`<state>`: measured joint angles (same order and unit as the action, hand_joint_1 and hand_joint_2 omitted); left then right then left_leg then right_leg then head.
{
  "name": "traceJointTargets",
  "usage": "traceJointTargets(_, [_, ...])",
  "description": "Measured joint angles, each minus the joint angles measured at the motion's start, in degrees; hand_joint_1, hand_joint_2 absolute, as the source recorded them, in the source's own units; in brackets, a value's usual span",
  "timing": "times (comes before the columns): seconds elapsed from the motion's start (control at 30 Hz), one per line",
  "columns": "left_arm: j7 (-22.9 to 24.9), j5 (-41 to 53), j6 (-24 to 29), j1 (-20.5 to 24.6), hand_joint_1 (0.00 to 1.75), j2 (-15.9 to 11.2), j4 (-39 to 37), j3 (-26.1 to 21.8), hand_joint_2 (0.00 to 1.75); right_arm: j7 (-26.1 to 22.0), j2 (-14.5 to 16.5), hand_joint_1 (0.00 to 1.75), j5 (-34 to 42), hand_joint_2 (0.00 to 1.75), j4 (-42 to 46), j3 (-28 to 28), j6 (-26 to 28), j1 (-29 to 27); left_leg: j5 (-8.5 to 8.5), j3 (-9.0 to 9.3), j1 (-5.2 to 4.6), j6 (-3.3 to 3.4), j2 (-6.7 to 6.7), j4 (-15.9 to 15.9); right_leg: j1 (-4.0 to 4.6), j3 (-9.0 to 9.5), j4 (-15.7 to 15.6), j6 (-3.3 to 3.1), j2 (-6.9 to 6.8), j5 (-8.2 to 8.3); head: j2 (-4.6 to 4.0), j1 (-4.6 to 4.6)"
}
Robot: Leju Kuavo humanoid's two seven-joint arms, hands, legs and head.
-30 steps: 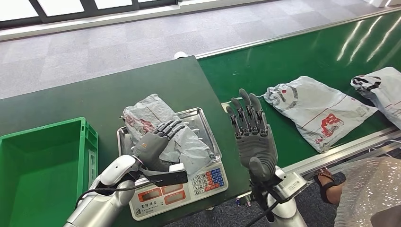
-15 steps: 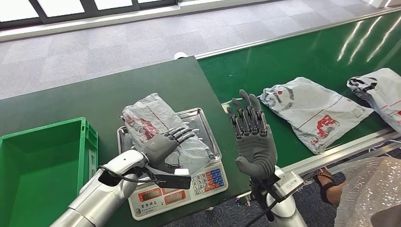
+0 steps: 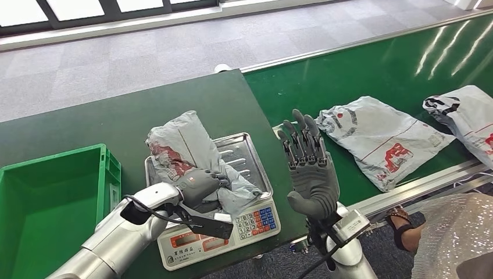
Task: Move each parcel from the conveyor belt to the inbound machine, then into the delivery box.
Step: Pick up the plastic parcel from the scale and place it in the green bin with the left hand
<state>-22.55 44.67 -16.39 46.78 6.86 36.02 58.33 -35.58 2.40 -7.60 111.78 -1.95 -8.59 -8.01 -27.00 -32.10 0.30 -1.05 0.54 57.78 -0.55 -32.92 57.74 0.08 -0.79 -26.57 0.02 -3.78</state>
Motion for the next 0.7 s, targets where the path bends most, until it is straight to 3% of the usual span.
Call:
traceJointTargets(0.5, [0.4, -4.2, -1.7, 1.9, 1.75, -0.9, 0.5, 3.7, 1.75, -0.3, 0.0, 0.00, -0.2, 1.75, -0.2, 0.0, -0.3, -0.3, 0.00, 0.02, 0.02, -0.01, 0.01, 0.0, 0.03, -0.02, 0.0, 0.00, 0.01, 0.00, 0.00, 0.00])
traceJointTargets(0.57, [1.7, -4.2, 0.7, 2.0, 1.75, -1.6, 1.6, 3.9, 1.75, -0.3, 0.0, 0.00, -0.1, 1.75, -0.2, 0.0, -0.3, -0.4, 0.02, 0.02, 0.02, -0.02, 0.01, 0.0, 0.02, -0.04, 0.0, 0.00, 0.01, 0.00, 0.00, 0.01])
traceJointTargets(0.7, [9.1, 2.8, 11.7, 2.5, 1.75, -5.2, 9.5, 3.9, 1.75, -0.3, 0.0, 0.00, -0.1, 1.75, 0.3, 0.0, -0.4, -2.1, 0.06, -0.06, 0.02, -0.07, -0.01, 0.0, 0.03, -0.12, 0.0, -0.01, 0.01, 0.02, -0.01, 0.01])
